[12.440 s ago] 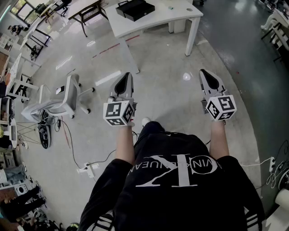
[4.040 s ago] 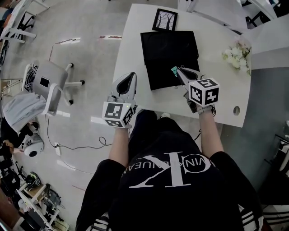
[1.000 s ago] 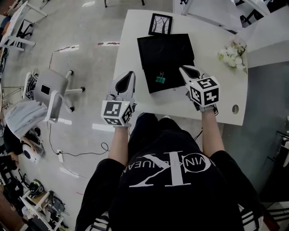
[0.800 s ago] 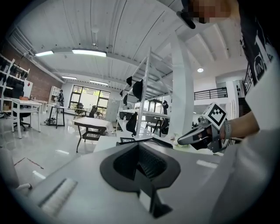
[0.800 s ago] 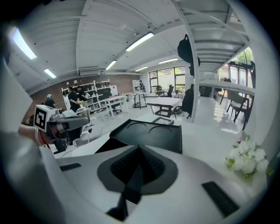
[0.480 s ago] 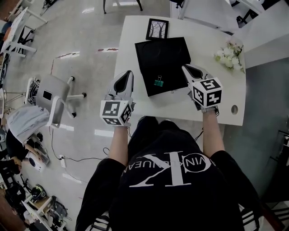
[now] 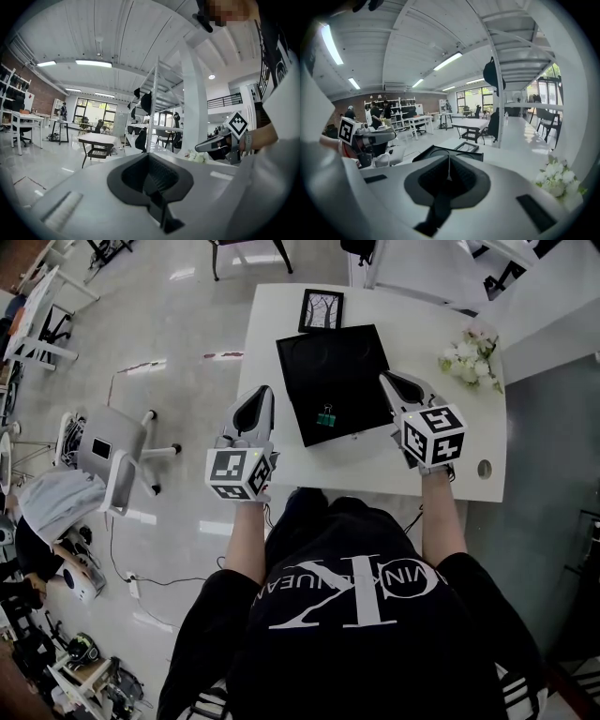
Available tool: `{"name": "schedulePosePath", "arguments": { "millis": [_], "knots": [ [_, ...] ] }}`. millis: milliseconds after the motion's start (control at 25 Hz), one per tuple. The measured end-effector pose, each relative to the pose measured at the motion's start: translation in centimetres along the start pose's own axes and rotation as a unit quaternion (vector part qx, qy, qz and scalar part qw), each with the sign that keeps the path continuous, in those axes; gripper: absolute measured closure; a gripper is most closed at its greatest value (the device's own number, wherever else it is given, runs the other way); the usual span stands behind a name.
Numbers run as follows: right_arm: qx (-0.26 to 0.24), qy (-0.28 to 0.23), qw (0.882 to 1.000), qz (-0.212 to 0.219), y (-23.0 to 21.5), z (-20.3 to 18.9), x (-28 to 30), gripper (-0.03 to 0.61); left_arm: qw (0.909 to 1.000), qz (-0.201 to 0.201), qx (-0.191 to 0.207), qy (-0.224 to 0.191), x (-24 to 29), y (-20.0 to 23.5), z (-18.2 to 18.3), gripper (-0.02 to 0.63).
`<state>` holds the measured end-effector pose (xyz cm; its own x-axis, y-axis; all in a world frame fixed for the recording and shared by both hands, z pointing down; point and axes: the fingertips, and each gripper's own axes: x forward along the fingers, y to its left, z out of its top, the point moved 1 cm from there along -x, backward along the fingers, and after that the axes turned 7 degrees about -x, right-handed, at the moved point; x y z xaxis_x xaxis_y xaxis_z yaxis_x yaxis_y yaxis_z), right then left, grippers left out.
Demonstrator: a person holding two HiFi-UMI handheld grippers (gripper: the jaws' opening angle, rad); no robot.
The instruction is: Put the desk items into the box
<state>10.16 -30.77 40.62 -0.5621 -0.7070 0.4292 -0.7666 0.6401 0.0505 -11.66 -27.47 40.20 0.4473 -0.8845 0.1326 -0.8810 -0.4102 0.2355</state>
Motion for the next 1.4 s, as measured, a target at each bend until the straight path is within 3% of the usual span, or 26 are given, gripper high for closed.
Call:
{"name": "schedulePosePath", "arguments": {
  "millis": [600, 1400],
  "knots": [
    [-0.012, -0.079, 0.996, -0.029, -1.0, 3.3, -1.8, 0.560, 0.9994, 0.008, 0.020, -0.028, 0.3, 0.5, 2.6, 0.603],
    [-0.028, -0.127, 0.990, -0.055, -2.4, 5.8, -3.6, 0.560, 0.9979, 0.009, 0.031, -0.056, 1.3, 0.9, 5.1, 0.604]
  ]
}}
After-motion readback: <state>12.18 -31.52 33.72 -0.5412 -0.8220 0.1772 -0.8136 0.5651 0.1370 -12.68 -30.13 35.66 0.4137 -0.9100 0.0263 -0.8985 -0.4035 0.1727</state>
